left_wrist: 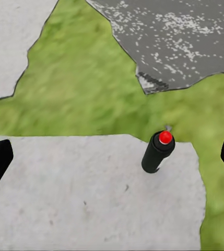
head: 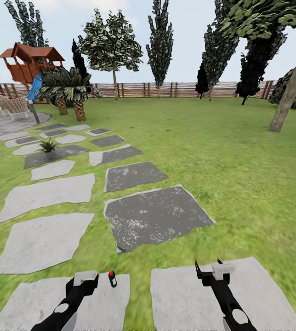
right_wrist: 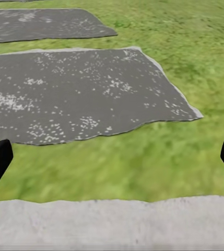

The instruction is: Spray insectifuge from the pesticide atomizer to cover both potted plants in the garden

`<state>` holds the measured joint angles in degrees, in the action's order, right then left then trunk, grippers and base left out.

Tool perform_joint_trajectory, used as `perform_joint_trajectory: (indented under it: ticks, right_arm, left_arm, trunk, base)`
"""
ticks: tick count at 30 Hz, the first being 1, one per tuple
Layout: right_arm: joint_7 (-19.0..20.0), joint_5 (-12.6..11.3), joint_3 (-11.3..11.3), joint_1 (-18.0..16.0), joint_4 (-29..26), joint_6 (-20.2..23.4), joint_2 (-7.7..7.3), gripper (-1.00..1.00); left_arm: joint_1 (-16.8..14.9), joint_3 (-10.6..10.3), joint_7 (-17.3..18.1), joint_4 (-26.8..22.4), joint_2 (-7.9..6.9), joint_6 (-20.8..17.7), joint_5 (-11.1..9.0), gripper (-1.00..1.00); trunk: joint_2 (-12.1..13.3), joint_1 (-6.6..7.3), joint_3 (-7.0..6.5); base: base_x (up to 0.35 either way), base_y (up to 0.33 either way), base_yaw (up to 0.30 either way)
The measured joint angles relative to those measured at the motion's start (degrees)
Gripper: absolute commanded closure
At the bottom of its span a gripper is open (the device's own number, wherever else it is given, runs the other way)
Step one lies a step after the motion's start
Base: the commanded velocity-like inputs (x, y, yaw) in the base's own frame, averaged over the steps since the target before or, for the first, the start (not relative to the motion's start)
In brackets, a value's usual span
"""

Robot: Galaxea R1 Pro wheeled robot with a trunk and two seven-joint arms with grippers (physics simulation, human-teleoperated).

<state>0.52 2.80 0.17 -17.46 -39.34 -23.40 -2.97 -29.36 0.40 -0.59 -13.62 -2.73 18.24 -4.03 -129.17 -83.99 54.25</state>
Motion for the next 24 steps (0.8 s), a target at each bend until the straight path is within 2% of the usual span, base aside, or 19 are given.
perform_joint_trajectory:
  ticks: [9,24]
  right_arm:
    - [0.0,0.0,0.0,0.0,-0.1,0.0,0.0,-1.0]
    - [0.0,0.0,0.0,0.0,0.1,0.0,0.0,-1.0]
  left_arm:
    - [-0.1,-0.3,0.1,0.4,-0.08,3.0,0.4,-1.0]
    - [-0.1,-0.3,0.0,0.5,0.0,3.2,0.4,-1.0]
  trunk:
    - [-3.6,-1.98,2.42]
    - [-9.6,-5.27,6.47]
  base:
    - [0.0,0.0,0.0]
    - [0.0,0.0,0.04]
